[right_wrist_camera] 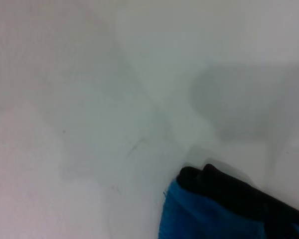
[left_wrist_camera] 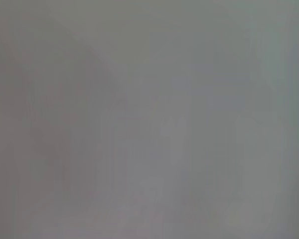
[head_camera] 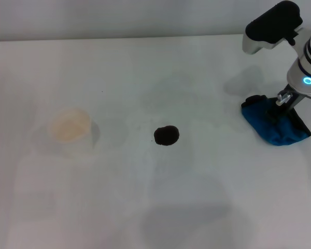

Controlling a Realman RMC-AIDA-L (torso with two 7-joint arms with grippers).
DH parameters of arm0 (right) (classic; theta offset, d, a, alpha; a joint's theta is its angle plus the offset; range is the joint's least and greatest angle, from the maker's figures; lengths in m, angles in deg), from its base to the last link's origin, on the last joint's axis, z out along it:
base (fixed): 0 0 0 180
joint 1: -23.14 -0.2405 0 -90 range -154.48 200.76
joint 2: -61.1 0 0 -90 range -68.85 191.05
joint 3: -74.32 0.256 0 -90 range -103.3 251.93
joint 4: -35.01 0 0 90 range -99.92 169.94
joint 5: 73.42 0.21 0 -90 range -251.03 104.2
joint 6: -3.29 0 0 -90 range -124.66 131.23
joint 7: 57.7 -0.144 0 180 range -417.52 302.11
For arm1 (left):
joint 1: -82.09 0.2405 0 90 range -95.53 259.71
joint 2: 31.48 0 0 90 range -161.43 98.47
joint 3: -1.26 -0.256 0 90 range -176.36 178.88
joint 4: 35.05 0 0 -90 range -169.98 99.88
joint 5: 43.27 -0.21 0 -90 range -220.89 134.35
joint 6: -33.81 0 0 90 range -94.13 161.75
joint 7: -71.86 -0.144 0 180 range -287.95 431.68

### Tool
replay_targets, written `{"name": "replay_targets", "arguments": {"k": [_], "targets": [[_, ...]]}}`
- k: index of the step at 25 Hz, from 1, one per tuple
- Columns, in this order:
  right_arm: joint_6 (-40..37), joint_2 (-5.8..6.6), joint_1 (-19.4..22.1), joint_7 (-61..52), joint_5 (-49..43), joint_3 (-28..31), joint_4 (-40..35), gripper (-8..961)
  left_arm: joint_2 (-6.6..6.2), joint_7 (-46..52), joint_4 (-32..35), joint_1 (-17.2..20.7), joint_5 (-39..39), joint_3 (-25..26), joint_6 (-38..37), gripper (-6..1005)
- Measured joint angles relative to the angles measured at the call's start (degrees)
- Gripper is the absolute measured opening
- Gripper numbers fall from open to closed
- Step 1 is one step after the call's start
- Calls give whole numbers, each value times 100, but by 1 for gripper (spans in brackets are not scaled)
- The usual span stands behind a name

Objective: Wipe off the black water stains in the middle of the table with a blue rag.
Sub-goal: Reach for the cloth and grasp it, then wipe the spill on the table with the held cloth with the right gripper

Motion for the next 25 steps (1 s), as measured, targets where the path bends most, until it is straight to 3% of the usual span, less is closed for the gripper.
{"name": "replay_targets", "arguments": {"k": [2,12,25], "targets": [[-7,3,-8,3,0,-38,18,43,0,0,2,3,2,0,1,867],[188,-30,-46,268,291,-127,2,43,0,0,3,-50,2,0,11,864],[147,-58,-257,306,1588,-1102,-153,43,-9,0,2,-73,-31,0,40,863]]}}
